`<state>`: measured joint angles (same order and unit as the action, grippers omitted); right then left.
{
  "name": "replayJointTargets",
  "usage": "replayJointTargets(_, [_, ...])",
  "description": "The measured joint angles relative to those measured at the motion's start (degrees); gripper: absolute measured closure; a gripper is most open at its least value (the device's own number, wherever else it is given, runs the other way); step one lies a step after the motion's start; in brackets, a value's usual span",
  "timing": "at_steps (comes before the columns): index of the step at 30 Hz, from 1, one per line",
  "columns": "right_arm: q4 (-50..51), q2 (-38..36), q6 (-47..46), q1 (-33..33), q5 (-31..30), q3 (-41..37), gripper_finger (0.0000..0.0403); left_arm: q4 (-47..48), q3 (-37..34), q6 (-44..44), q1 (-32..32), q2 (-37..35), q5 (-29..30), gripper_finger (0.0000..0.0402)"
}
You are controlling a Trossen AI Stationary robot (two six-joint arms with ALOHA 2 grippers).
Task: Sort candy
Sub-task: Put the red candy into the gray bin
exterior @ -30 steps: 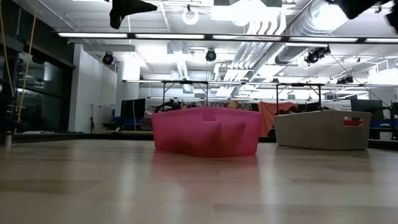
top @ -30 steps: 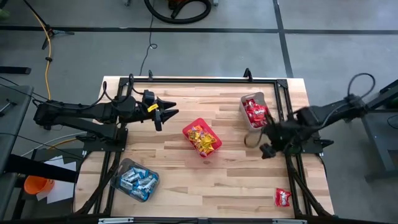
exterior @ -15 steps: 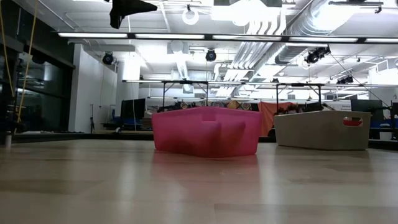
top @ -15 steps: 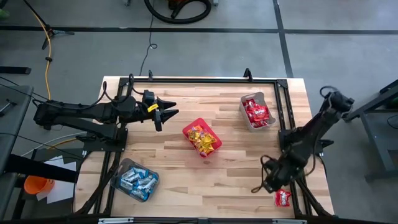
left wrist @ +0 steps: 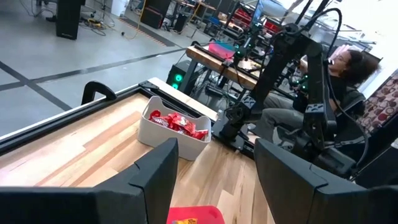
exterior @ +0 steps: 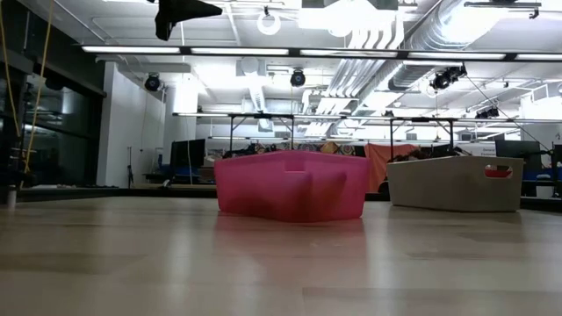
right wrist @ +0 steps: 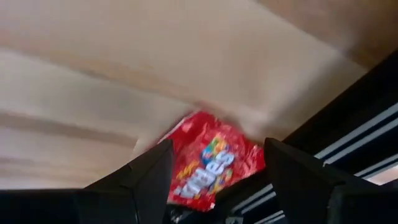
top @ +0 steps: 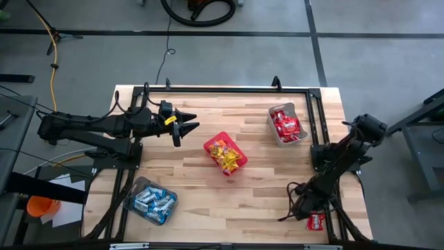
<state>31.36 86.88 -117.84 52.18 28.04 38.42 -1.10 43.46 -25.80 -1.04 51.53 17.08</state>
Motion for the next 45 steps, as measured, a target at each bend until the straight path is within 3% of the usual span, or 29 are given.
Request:
replayJointTargets(11, [0.27, 4.41, 3.34, -0.17, 1.43, 0.23, 0.0204, 0.00, 0.00, -0.05, 0.00, 0.00, 0.00, 0.0202])
replayJointTargets(14, [0.75, 4.48, 4.06, -0.17, 0.88, 0.23, 0.0252, 0.00, 0.00, -0.07, -0.02, 0.00, 0.00, 0.0202])
replayJointTargets(19, [0.96, 4.58, 5.37, -0.15, 0.18, 0.40, 0.0384, 0.02, 0.00, -0.07, -0.01, 0.00, -0.02, 0.0202])
replayJointTargets(24, [3.62, 4.79, 7.80, -0.55, -1.53, 2.68, 0.0392, 0.02, 0.00, -0.04, -0.01, 0.00, -0.01, 0.0202])
replayJointTargets(29, [6.43, 4.87, 14.32, -3.05, -7.49, 8.23, 0.0400, 0.02, 0.00, 0.00, -0.02, 0.00, -0.02, 0.0202])
replayJointTargets(34, [10.01, 4.67, 25.83, -7.31, -15.11, 15.92, 0.0402, 0.00, 0.00, -0.03, -0.01, 0.00, 0.00, 0.0202])
replayJointTargets(45, [20.39, 2.79, 68.82, -24.82, -35.04, 36.69, 0.0402, -3.54, 0.00, -2.64, -0.08, 0.00, -3.38, 0.0202])
